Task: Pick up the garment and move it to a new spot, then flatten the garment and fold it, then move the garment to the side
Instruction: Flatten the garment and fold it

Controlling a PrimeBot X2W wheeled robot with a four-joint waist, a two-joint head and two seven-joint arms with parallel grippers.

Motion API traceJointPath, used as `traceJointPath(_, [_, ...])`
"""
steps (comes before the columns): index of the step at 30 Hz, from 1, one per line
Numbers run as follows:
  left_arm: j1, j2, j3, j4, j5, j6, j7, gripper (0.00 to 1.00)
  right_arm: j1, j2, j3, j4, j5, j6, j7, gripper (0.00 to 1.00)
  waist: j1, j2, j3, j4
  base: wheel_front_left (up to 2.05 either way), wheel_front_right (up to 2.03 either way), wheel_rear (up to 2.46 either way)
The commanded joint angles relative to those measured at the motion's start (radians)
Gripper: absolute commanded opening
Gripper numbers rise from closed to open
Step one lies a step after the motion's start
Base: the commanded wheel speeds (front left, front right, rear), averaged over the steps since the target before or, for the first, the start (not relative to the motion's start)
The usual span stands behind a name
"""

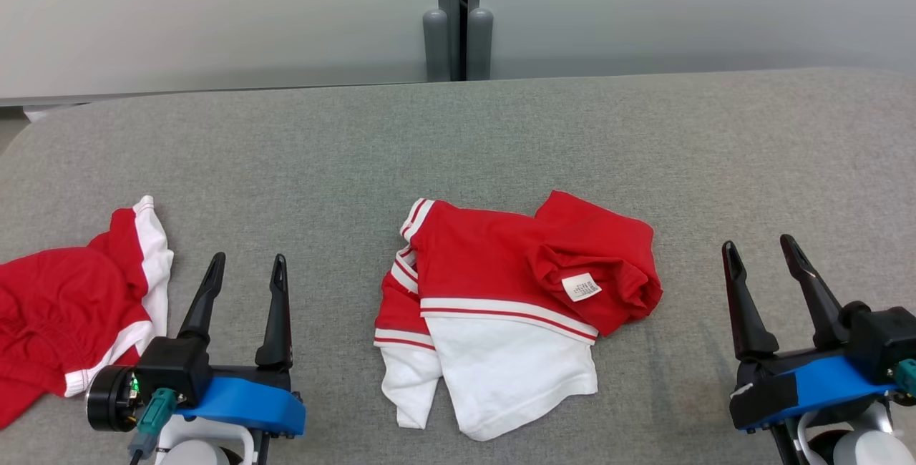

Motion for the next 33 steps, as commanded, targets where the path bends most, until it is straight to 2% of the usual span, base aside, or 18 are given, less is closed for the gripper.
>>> traceJointPath(1, [0.010, 0.006, 0.000, -0.006, -0.002, 0.007, 0.003, 1.00, 0.023, 0.007, -0.008, -0.016, -0.008, 0.000, 0.007, 1.00, 0.0001, 0.0001, -0.005, -0.006, 0.00, 0.00, 0.00])
traceJointPath(17, [0.012, 0.012, -0.014, -0.023, -0.005, 0.018, 0.016, 1.00, 0.042, 0.015, 0.034, -0.024, -0.028, 0.000, 0.058, 1.00, 0.0001, 0.0001, -0.006, 0.004, 0.00, 0.00, 0.00])
traceJointPath(24, [-0.026, 0.003, -0.024, -0.028, -0.002, 0.012, 0.010, 1.00, 0.014, 0.016, 0.127, 0.077, -0.009, 0.000, 0.099, 1.00, 0.0001, 0.0001, 0.040, 0.037, 0.00, 0.00, 0.00])
traceJointPath(28, [-0.042, -0.004, -0.026, -0.019, -0.003, 0.010, 0.003, 1.00, -0.030, 0.021, 0.140, 0.151, -0.004, 0.000, 0.084, 0.98, 0.0001, 0.0001, 0.058, 0.049, 0.00, 0.00, 0.00])
traceJointPath(29, [-0.044, -0.005, -0.026, -0.016, -0.004, 0.010, 0.002, 1.00, -0.039, 0.023, 0.140, 0.171, 0.001, 0.000, 0.083, 0.49, 0.0001, 0.0001, 0.060, 0.050, 0.00, 0.00, 0.00])
traceJointPath(30, [-0.047, -0.007, -0.026, -0.013, -0.004, 0.009, 0.002, 1.00, -0.048, 0.023, 0.143, 0.188, 0.004, 0.000, 0.086, 0.16, 0.0001, 0.0001, 0.062, 0.052, 0.00, 0.00, 0.00])
traceJointPath(31, [-0.049, -0.008, -0.026, -0.011, -0.005, 0.008, 0.001, 1.00, -0.059, 0.023, 0.143, 0.200, 0.007, 0.000, 0.081, 0.00, 0.0001, 0.0001, 0.063, 0.054, 0.00, 0.00, 0.00])
traceJointPath(33, [-0.050, -0.008, -0.026, -0.009, -0.005, 0.007, -0.001, 1.00, -0.068, 0.022, 0.143, 0.208, 0.008, 0.000, 0.076, 0.00, 0.0001, 0.0001, 0.064, 0.055, 0.00, 0.00, 0.00])
